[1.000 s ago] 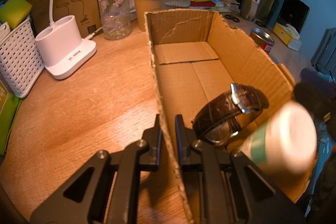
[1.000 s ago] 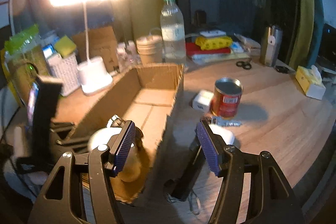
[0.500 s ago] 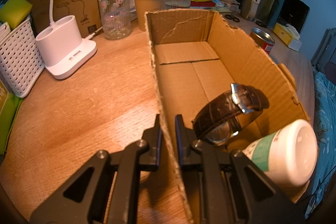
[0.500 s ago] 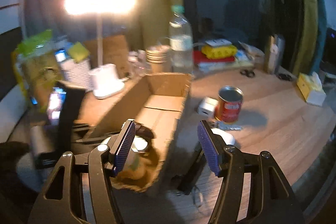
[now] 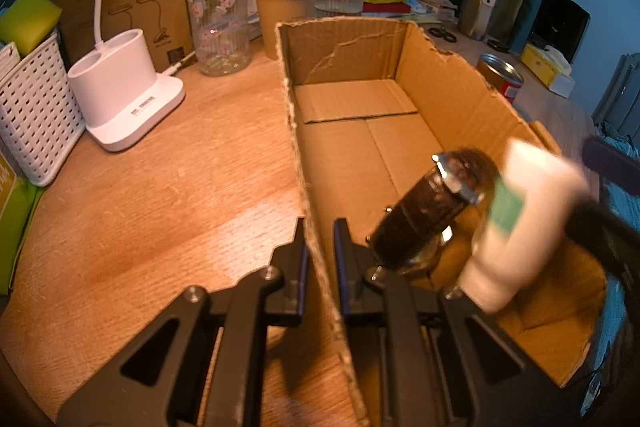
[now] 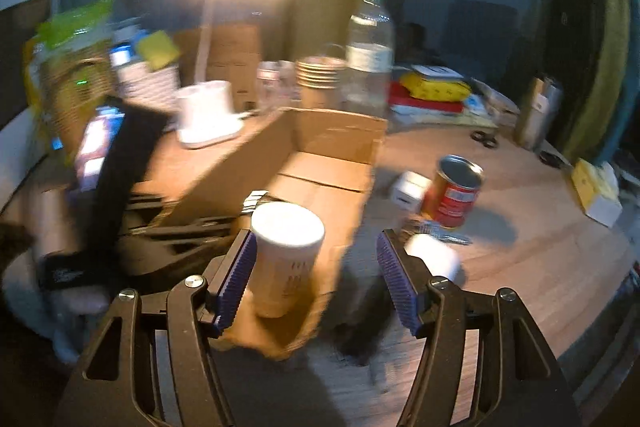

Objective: Organize rigid objects
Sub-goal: 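Lower the pill bottle into the box beside the watch and open the right gripper, then move the right gripper to the black flashlight and close on it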

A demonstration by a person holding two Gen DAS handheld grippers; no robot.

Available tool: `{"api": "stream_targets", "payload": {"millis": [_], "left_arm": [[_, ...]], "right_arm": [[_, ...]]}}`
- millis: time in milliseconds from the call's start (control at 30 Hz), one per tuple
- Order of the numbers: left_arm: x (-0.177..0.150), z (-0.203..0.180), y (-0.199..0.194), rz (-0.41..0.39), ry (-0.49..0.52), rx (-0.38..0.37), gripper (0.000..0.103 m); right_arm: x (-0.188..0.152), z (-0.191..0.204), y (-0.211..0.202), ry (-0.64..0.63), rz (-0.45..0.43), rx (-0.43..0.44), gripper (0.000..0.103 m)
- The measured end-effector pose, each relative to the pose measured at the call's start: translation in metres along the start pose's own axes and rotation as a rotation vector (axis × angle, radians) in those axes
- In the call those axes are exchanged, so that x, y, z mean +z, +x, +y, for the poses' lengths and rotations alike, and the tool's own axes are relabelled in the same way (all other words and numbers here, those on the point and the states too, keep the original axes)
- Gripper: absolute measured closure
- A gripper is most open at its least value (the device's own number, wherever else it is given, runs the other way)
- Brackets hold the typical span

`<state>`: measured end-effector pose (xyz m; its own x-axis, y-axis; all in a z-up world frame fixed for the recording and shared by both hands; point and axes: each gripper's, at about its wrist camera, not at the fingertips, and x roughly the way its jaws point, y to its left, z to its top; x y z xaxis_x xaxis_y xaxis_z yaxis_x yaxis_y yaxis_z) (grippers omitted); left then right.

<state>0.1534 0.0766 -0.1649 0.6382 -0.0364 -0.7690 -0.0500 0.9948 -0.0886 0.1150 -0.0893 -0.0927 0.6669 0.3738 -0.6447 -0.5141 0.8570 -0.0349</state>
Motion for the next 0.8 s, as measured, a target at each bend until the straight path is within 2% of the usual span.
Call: {"api": "stream_targets", "payload": {"millis": [133,267,600,800], "left_arm": [[0.0,-0.001,0.0,0.001,0.001,0.0,0.09],[0.0,-0.001,0.0,0.001,0.0,-0.001,0.09],[0.0,-0.001,0.0,0.0,0.002,0.001,0.09],[0.0,-0.001,0.0,0.0,0.001,0.0,0.09]], "right_arm": [[0.004,-0.015,0.031,0.028,0.061,-0.04,0.037],[0.003,-0.022,0.046,0.043,0.084,-0.054,0.037],[0.006,-0.026,0.017,0.063,0.016,-0.032,0.037],[0.009,-0.035,-0.004,0.088,-0.033,-0.051,0.037]]}}
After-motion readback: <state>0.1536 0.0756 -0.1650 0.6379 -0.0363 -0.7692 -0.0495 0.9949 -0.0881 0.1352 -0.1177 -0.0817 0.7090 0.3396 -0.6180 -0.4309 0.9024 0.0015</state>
